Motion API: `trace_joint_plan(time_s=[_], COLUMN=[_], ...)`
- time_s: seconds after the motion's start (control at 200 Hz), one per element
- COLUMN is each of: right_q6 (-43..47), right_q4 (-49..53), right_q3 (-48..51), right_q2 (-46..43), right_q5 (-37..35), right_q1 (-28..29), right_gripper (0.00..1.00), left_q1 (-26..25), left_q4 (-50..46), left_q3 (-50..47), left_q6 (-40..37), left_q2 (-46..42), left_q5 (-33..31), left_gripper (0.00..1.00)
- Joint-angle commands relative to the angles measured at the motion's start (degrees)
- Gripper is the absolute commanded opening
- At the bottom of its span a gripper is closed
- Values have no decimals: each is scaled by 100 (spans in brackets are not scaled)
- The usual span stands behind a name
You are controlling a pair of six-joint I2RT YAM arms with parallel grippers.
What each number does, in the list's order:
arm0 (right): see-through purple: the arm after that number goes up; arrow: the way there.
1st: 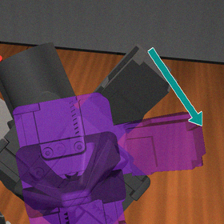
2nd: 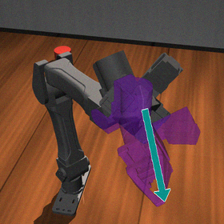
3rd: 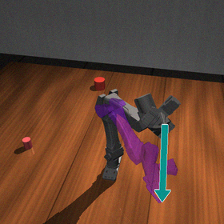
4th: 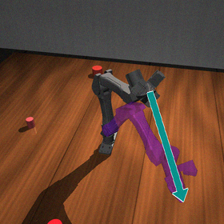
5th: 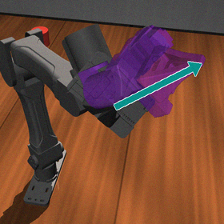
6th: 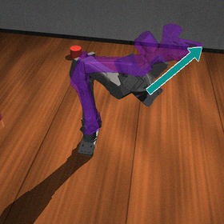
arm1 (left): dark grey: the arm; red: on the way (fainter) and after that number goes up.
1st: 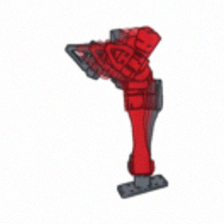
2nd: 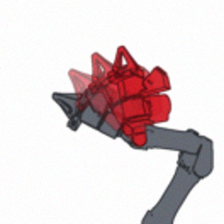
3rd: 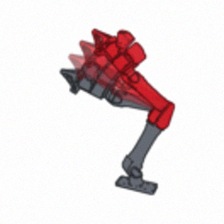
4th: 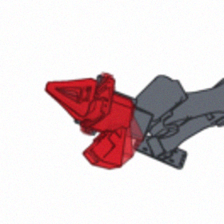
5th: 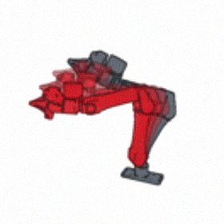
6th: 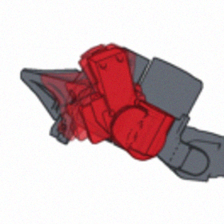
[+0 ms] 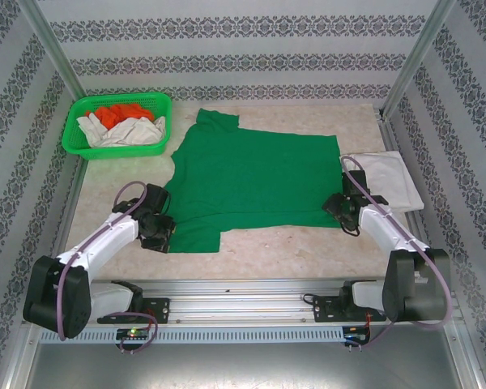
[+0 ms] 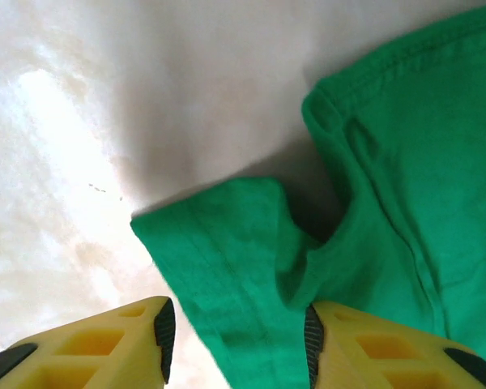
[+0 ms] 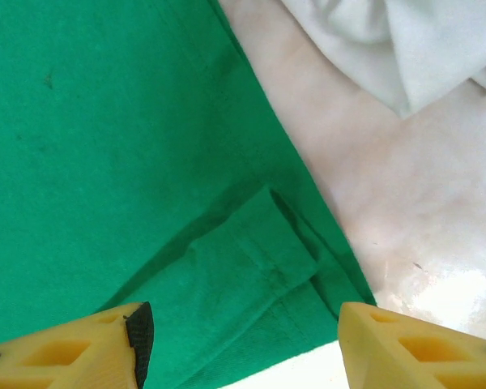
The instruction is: Fold and stack the t-shirts
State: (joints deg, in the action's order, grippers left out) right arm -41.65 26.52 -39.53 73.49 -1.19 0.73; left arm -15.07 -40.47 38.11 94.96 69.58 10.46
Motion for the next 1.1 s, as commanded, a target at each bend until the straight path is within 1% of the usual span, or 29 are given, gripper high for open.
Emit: trace_joint_plan(time_s=[0.0, 0.105, 0.245, 0.34, 0.435, 0.605, 0.65, 0.759, 0.889, 1.004, 1.094], right_q6=[122, 138, 131, 109, 87, 40, -56, -473, -956, -1145, -1222], right_q4=[68, 79, 73, 72, 63, 186, 266, 530, 810, 679, 512], right_q3=[-194, -213, -197, -196, -204, -248, -251, -184, -36, 68, 14], right_q2=[68, 66, 30, 29, 18, -34, -75, -177, -84, 68, 229], right_q5=[-31, -32, -53, -61, -73, -126, -159, -216, -192, -45, 109], right_q1=[75, 94, 103, 109, 118, 107, 108, 29, -165, -275, -310], right_gripper=[62, 62, 62, 62, 62, 62, 62, 61, 59, 53, 46], left_q1=[-65, -66, -66, -65, -60, -49, -46, -48, -46, -46, -43], left_q4=[705, 932, 963, 1041, 1088, 1164, 1164, 1094, 1089, 1075, 1004], left_q3=[-167, -151, -83, -78, -102, -150, -137, -76, -49, 14, 93], left_q6=[647, 757, 768, 804, 801, 814, 796, 734, 699, 644, 566], left_q2=[10, 134, 249, 306, 426, 572, 569, 554, 571, 624, 655], left_q5=[-111, -127, -223, -263, -254, -294, -299, -342, -369, -359, -384], left_gripper=[43, 43, 43, 39, 31, 6, 0, 0, 0, 0, 0])
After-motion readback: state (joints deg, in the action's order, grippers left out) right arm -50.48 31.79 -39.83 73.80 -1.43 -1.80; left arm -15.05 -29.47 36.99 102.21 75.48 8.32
